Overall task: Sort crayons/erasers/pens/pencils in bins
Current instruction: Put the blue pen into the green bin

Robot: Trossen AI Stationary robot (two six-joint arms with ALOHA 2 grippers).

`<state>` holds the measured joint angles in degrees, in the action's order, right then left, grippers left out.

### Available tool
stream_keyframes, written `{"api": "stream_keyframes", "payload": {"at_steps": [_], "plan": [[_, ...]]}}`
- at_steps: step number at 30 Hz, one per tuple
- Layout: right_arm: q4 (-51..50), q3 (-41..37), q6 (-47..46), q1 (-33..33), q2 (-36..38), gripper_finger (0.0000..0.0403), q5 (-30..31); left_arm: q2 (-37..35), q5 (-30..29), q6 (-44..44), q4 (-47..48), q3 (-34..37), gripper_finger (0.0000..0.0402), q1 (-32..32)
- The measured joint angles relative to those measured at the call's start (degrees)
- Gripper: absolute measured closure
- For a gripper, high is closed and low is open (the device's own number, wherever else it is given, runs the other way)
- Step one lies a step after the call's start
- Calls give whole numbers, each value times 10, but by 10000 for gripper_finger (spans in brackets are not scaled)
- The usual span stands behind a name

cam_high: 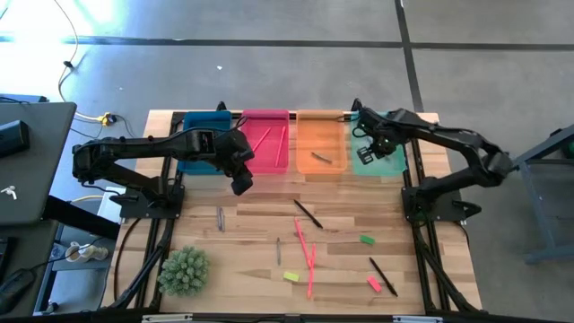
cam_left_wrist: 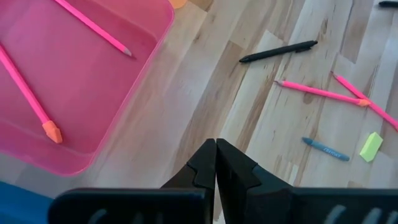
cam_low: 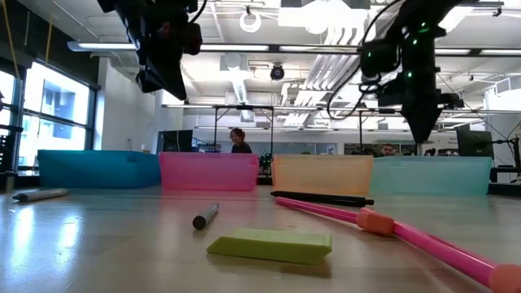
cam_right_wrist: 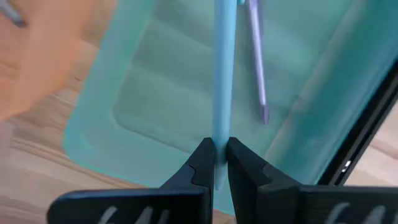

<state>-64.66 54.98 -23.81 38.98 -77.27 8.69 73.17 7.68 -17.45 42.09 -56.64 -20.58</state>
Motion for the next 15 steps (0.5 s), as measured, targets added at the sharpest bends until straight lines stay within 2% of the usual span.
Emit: {"api": "stream_keyframes", "payload": {"at_steps": [6, 15], "plan": [[0, 0, 42, 27, -54, 391, -28, 0, 0, -24, 0, 0, 401, 0], [0, 0, 84, 42, -106, 391, -28, 0, -20, -107, 18, 0, 401, 19]]}}
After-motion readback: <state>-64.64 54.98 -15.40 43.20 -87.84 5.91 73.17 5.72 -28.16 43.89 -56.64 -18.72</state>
